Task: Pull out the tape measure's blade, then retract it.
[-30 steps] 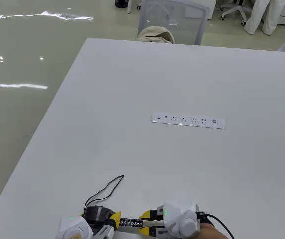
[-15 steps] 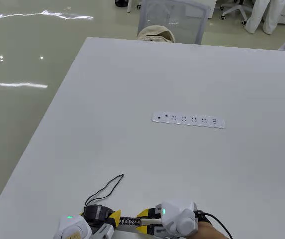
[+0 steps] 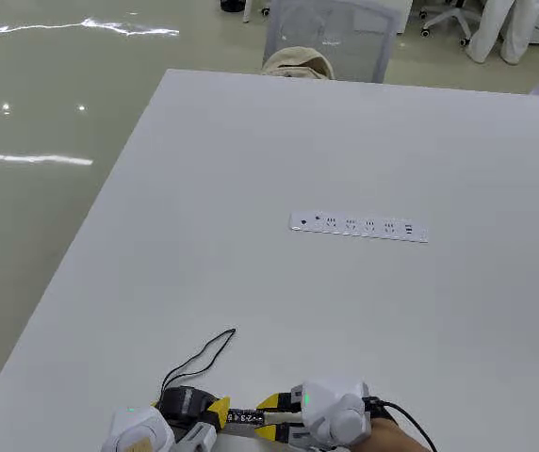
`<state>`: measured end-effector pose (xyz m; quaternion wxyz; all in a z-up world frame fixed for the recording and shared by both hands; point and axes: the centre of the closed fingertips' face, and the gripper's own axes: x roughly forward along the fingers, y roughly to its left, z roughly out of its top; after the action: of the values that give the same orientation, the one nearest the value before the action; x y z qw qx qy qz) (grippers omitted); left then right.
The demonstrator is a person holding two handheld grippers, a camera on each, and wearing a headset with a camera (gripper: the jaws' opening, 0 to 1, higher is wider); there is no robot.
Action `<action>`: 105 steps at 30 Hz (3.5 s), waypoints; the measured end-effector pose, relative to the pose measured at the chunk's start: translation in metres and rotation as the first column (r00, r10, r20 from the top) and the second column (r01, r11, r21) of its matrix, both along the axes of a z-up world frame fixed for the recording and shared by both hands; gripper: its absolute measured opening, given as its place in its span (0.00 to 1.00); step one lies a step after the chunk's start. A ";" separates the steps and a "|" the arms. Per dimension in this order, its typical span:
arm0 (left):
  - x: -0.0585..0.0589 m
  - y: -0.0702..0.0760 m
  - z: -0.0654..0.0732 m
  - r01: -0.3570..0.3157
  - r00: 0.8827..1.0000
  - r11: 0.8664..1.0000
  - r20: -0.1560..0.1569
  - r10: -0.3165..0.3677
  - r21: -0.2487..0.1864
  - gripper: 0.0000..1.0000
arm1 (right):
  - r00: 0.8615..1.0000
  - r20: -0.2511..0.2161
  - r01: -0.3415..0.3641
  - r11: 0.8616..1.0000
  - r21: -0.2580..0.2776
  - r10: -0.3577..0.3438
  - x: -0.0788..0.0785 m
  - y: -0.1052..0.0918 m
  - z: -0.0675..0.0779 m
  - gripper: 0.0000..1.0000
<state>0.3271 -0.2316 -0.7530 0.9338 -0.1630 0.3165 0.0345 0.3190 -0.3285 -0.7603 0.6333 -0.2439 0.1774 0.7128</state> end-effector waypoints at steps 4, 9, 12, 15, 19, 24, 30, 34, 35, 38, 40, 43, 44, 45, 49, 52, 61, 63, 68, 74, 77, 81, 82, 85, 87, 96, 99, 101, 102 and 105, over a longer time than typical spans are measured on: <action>0.001 0.001 -0.001 -0.002 1.000 1.000 0.000 0.002 -0.004 0.64 | 1.000 0.005 -0.007 1.000 -0.001 0.007 0.000 0.002 0.001 0.13; 0.000 0.001 -0.001 0.000 1.000 1.000 0.001 0.000 -0.005 0.64 | 1.000 -0.001 -0.008 1.000 -0.001 0.008 -0.001 0.005 -0.002 0.13; 0.000 0.001 -0.001 0.000 1.000 1.000 0.001 0.000 -0.006 0.64 | 1.000 -0.001 -0.009 1.000 0.000 0.009 -0.001 0.006 -0.001 0.13; 0.000 0.000 0.000 0.001 1.000 1.000 0.001 -0.001 -0.006 0.64 | 1.000 -0.002 -0.011 1.000 -0.001 0.011 -0.001 0.006 0.000 0.13; -0.001 0.000 0.000 0.004 1.000 1.000 0.001 -0.004 -0.005 0.64 | 1.000 -0.003 -0.013 1.000 -0.001 0.013 -0.002 0.008 -0.002 0.13; -0.001 0.001 -0.001 0.004 1.000 1.000 0.001 -0.004 -0.006 0.64 | 1.000 -0.004 -0.012 1.000 0.001 0.012 -0.002 0.011 -0.002 0.13; -0.001 0.001 -0.001 0.005 1.000 1.000 0.001 -0.005 -0.009 0.64 | 1.000 -0.006 -0.013 1.000 0.003 0.013 -0.002 0.014 -0.002 0.13; -0.001 0.001 0.000 0.004 1.000 1.000 0.002 -0.004 -0.009 0.64 | 1.000 -0.007 -0.014 1.000 0.003 0.014 -0.003 0.017 -0.003 0.13; -0.001 0.001 -0.001 0.004 1.000 1.000 0.002 -0.004 -0.010 0.64 | 1.000 -0.007 -0.014 1.000 0.004 0.014 -0.003 0.017 -0.003 0.13; -0.001 0.002 -0.001 0.003 1.000 1.000 0.003 -0.003 -0.013 0.64 | 1.000 -0.009 -0.014 1.000 0.006 0.014 -0.003 0.019 -0.002 0.13; -0.001 0.002 -0.001 0.002 1.000 1.000 0.003 -0.002 -0.015 0.64 | 1.000 -0.009 -0.015 1.000 0.006 0.015 -0.003 0.021 -0.002 0.13; -0.001 0.002 -0.001 0.002 1.000 1.000 0.002 -0.002 -0.016 0.64 | 1.000 -0.009 -0.016 1.000 0.006 0.016 -0.003 0.023 -0.002 0.13; -0.001 0.003 -0.002 0.002 1.000 1.000 0.003 -0.002 -0.016 0.64 | 1.000 -0.010 -0.015 1.000 0.007 0.015 -0.003 0.024 -0.003 0.13; -0.002 0.003 -0.001 0.001 1.000 1.000 0.002 -0.001 -0.017 0.64 | 1.000 -0.010 -0.015 1.000 0.007 0.015 -0.003 0.024 -0.003 0.13; -0.002 0.002 0.000 0.002 1.000 1.000 0.003 -0.002 -0.018 0.64 | 1.000 -0.011 -0.015 1.000 0.008 0.015 -0.004 0.026 -0.003 0.13; -0.002 0.003 -0.001 0.003 1.000 1.000 0.003 -0.003 -0.019 0.64 | 1.000 -0.012 -0.015 1.000 0.010 0.016 -0.004 0.029 -0.003 0.13; -0.002 0.003 -0.001 0.010 1.000 1.000 0.000 -0.010 -0.017 0.64 | 1.000 -0.014 -0.012 1.000 0.012 0.013 -0.005 0.036 -0.005 0.13; -0.002 0.004 -0.001 0.009 1.000 1.000 0.000 -0.009 -0.019 0.64 | 1.000 -0.014 -0.011 1.000 0.013 0.011 -0.005 0.037 -0.004 0.13; -0.002 0.004 -0.001 0.009 1.000 1.000 -0.001 -0.009 -0.019 0.64 | 1.000 -0.015 -0.010 1.000 0.014 0.011 -0.005 0.040 -0.005 0.13; -0.003 0.004 0.000 0.012 1.000 1.000 -0.002 -0.012 -0.014 0.64 | 1.000 -0.017 -0.010 1.000 0.013 0.010 -0.006 0.044 -0.005 0.13; -0.003 0.004 -0.001 0.011 1.000 1.000 0.000 -0.011 -0.014 0.64 | 1.000 -0.018 -0.009 1.000 0.014 0.009 -0.006 0.045 -0.006 0.13; -0.003 0.004 -0.001 0.011 1.000 1.000 0.000 -0.011 -0.016 0.64 | 1.000 -0.022 -0.007 1.000 0.018 0.007 -0.006 0.048 -0.006 0.13; -0.003 0.004 -0.001 0.010 1.000 1.000 0.000 -0.010 -0.016 0.64 | 1.000 -0.021 -0.006 1.000 0.018 0.007 -0.007 0.048 -0.006 0.13; -0.003 0.004 -0.001 0.010 1.000 1.000 0.000 -0.010 -0.017 0.64 | 1.000 -0.021 -0.006 1.000 0.018 0.007 -0.007 0.050 -0.007 0.13; -0.003 0.004 -0.001 0.011 1.000 1.000 -0.001 -0.011 -0.017 0.64 | 1.000 -0.020 -0.006 1.000 0.017 0.006 -0.007 0.050 -0.007 0.13; -0.003 0.004 0.000 0.011 1.000 1.000 -0.001 -0.011 -0.015 0.64 | 1.000 -0.025 0.001 1.000 0.013 -0.001 -0.006 0.050 -0.008 0.13; -0.002 0.004 0.000 0.010 1.000 1.000 -0.001 -0.010 -0.014 0.64 | 1.000 -0.025 0.004 1.000 0.013 -0.003 -0.006 0.050 -0.008 0.13; -0.002 0.004 -0.001 0.009 1.000 1.000 -0.004 -0.010 -0.014 0.64 | 1.000 -0.029 0.009 1.000 0.010 -0.009 -0.006 0.050 -0.010 0.13; -0.002 0.004 -0.002 0.009 1.000 1.000 -0.005 -0.009 -0.015 0.64 | 1.000 -0.029 0.011 1.000 0.010 -0.011 -0.006 0.050 -0.009 0.13; -0.002 0.004 -0.001 0.004 1.000 1.000 -0.009 -0.004 -0.020 0.65 | 0.999 -0.034 0.016 1.000 0.010 -0.016 -0.005 0.050 -0.009 0.13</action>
<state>0.3254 -0.2276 -0.7538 0.9308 -0.1714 0.3215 0.0301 0.3135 -0.2781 -0.7690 0.6371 -0.2270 0.1866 0.7126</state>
